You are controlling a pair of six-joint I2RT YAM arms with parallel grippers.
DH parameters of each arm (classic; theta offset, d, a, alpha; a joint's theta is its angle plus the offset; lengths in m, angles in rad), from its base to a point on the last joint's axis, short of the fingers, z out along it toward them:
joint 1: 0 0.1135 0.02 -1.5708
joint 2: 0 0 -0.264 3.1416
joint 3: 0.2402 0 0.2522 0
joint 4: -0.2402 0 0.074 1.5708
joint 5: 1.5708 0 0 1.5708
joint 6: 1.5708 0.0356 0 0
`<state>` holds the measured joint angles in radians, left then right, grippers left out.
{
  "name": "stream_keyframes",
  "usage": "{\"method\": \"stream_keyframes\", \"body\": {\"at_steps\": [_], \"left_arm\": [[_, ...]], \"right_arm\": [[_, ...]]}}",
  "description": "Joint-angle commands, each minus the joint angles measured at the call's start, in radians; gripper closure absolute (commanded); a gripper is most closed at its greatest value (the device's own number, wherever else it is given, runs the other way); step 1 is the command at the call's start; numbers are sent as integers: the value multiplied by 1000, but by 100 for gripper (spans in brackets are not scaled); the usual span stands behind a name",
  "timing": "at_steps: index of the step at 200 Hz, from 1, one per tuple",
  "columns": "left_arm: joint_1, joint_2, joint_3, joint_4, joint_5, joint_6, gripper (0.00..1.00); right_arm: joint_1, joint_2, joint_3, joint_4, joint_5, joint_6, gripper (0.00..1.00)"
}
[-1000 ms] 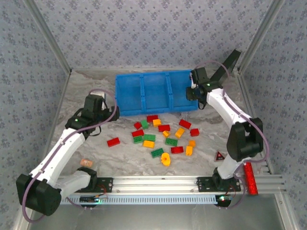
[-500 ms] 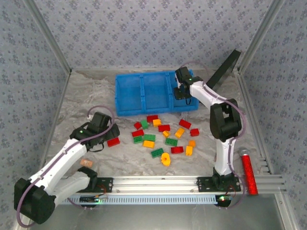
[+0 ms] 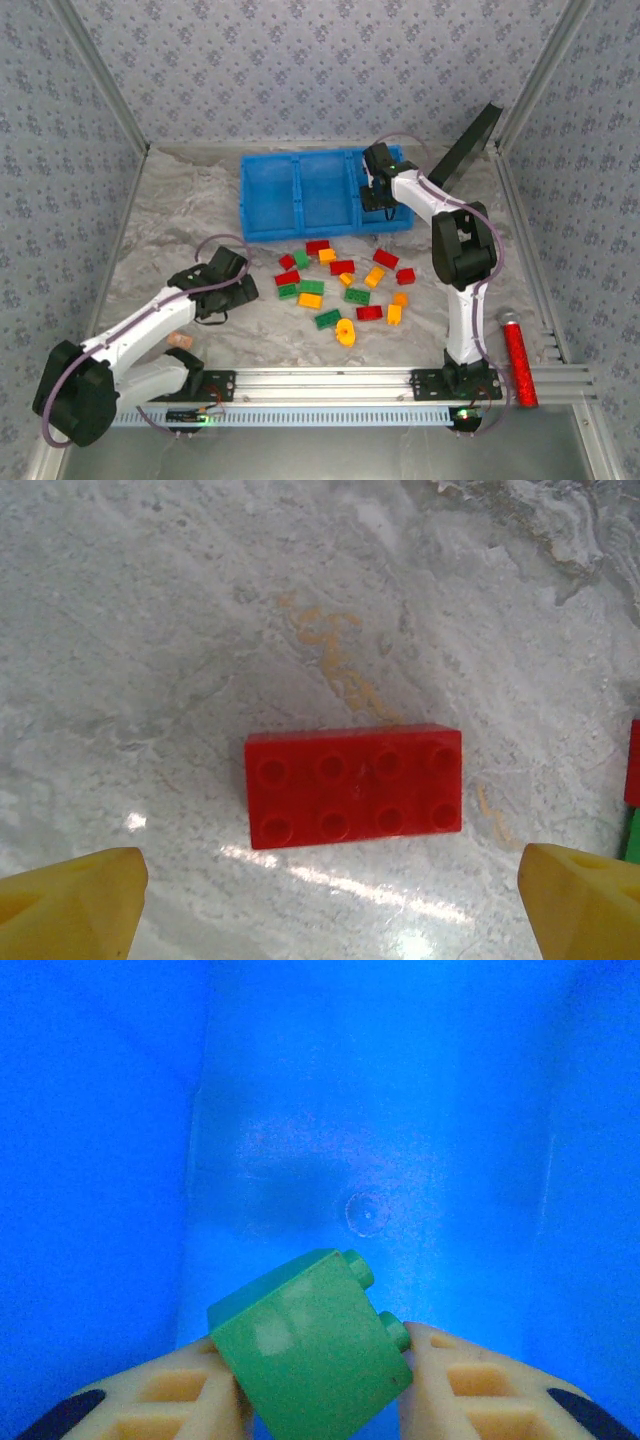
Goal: Sort the legos into containers by color
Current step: Place the lego in the container, then pick up the lego from the middle-left of the table.
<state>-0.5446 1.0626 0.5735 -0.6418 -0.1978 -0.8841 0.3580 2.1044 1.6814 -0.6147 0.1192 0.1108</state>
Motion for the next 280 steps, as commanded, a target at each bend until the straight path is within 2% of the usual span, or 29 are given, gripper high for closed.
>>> {"method": "stream_keyframes", "body": {"at_steps": [1, 41, 79, 158, 197, 280], "left_arm": [[-5, 51, 17, 34, 5, 21, 4], [-3, 102, 29, 56, -9, 50, 4], [-2, 116, 23, 74, -26, 55, 3], [38, 165, 7, 140, -44, 107, 5], [82, 212, -12, 194, -7, 141, 12], [82, 310, -44, 256, 103, 114, 32]], "right_arm": [[6, 0, -9, -23, -4, -10, 59], [7, -26, -31, -21, -15, -12, 54], [10, -48, -32, -31, -21, -11, 43], [27, -186, -84, -45, -35, 3, 47], [42, -320, -172, -46, -28, 32, 48], [47, -589, -422, -70, 26, 145, 48]]}}
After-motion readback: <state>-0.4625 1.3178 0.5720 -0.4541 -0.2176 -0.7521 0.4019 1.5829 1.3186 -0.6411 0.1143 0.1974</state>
